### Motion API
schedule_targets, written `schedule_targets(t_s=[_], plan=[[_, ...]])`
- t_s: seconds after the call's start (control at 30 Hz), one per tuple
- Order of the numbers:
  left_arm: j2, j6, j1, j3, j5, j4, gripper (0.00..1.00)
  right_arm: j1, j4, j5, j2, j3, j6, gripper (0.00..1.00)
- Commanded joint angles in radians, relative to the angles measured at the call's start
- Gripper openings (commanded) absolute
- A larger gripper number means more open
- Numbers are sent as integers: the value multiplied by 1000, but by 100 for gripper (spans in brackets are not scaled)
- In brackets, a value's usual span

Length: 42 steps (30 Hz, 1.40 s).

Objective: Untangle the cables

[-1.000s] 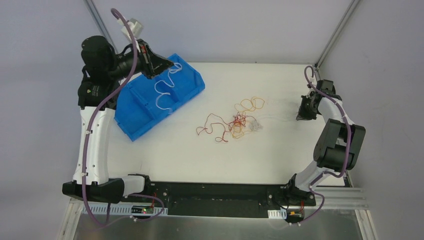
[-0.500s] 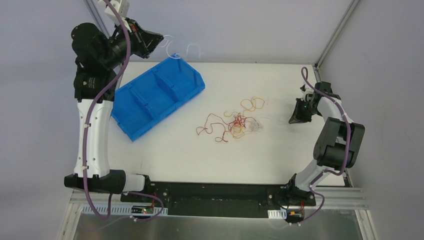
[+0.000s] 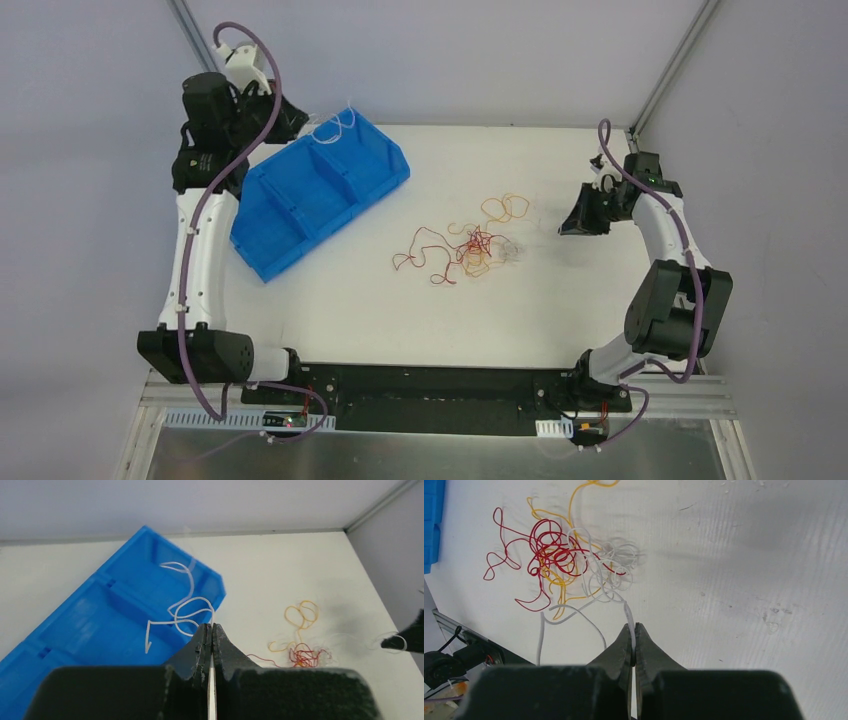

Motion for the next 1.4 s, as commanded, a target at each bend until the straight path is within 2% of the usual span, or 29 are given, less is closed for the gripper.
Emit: schedule_targets(t_s=[0.0, 0.17, 0.33, 0.47, 0.8, 1.03, 1.07, 1.17, 1.23, 1.3, 1.37], plan=[[-127, 47, 107, -46, -121, -66, 0, 21, -36, -44, -36, 34, 12, 0], [-152, 26, 215, -32, -79, -180, 0, 28, -55, -61, -27, 42, 15, 0], [-172, 119, 279, -68, -118, -271, 0, 36, -54, -70, -49, 32, 22, 0], [-152, 168, 338, -117, -121, -279, 0, 40, -54, -71, -52, 21, 26, 0], [-58, 245, 366, -219, -150, -232, 0, 48, -59, -82, -50, 20, 31, 0], [-81, 286, 374, -225, -211, -232, 0, 48, -73, -87, -58, 4, 11, 0], [-84, 303, 374, -233, -214, -234, 3, 49, -73, -89, -55, 5, 9, 0], [-76, 341, 373, -242, -170, -252, 35, 52, -81, -104, -50, 20, 9, 0], [-76, 348, 370, -237, -32, -266, 53, 58, -93, -116, -43, 43, 11, 0], [-76, 340, 333, -233, 123, -270, 62, 67, -100, -118, -41, 52, 12, 0], [-68, 335, 223, -235, 192, -271, 65, 78, -98, -72, -38, 52, 8, 3]])
